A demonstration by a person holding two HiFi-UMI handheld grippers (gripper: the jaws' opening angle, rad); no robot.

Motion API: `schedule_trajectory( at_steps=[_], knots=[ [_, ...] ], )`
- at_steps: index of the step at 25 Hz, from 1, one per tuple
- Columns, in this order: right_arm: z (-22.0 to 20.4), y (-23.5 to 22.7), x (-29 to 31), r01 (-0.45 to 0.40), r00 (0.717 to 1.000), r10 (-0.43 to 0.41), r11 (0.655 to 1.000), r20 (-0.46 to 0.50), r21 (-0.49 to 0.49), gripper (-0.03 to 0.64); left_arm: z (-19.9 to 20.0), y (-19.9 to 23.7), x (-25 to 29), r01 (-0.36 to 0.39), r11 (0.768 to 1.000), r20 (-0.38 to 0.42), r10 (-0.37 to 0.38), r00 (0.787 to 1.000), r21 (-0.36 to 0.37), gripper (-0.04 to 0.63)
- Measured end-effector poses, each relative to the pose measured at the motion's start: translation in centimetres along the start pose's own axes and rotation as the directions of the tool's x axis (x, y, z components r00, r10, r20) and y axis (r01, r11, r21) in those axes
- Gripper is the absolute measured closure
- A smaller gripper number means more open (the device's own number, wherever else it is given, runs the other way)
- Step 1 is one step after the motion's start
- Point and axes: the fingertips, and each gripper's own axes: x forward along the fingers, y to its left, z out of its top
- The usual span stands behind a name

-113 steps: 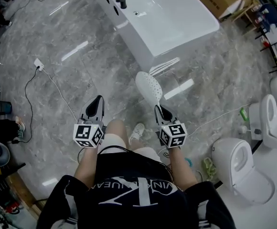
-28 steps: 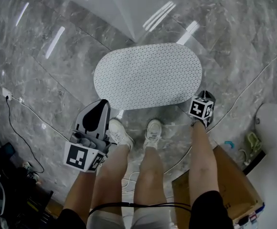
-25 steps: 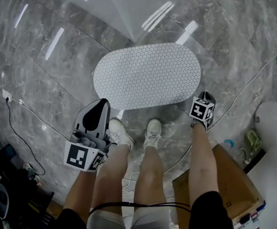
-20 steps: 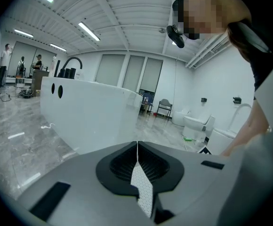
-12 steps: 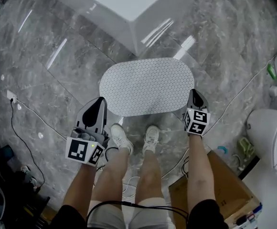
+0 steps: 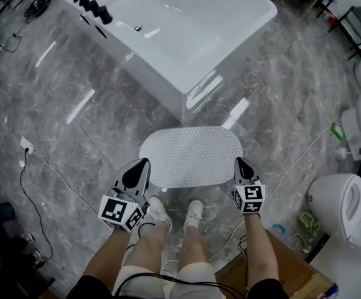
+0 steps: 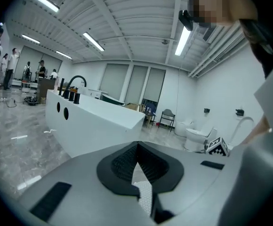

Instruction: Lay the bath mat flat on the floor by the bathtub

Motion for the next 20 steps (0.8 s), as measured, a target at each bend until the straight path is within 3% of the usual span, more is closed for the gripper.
schedule_trajectory(
  at_steps=[4,10,15,20],
  knots=[
    [3.9,2.6,-3.2,-0.062,0.997,0.063,0.998,0.042,-0.025,0.591,2.5,-0.9,-2.5,0.008,1.000,0.017,-0.008,1.000,0.024,0.581],
    [9.4,6.8,-7.3,-0.219,0.974,0.222,0.972,0.040,-0.083,0.591,6.4,-2.1,-6.6,0.018,0.998,0.035,-0.021,0.999,0.062,0.581],
    [15.3,9.3,-10.5,-0.290,0.952,0.297,0.953,0.076,-0.091,0.591,11.7,-2.0,-9.9,-0.052,0.998,0.111,0.050,0.993,0.021,0.581],
    [21.9,11.6,-13.4,-0.335,0.929,0.350,0.934,0.122,-0.127,0.591,16.6,-3.0,-11.8,-0.048,0.998,0.170,0.039,0.985,0.048,0.581]
  ],
)
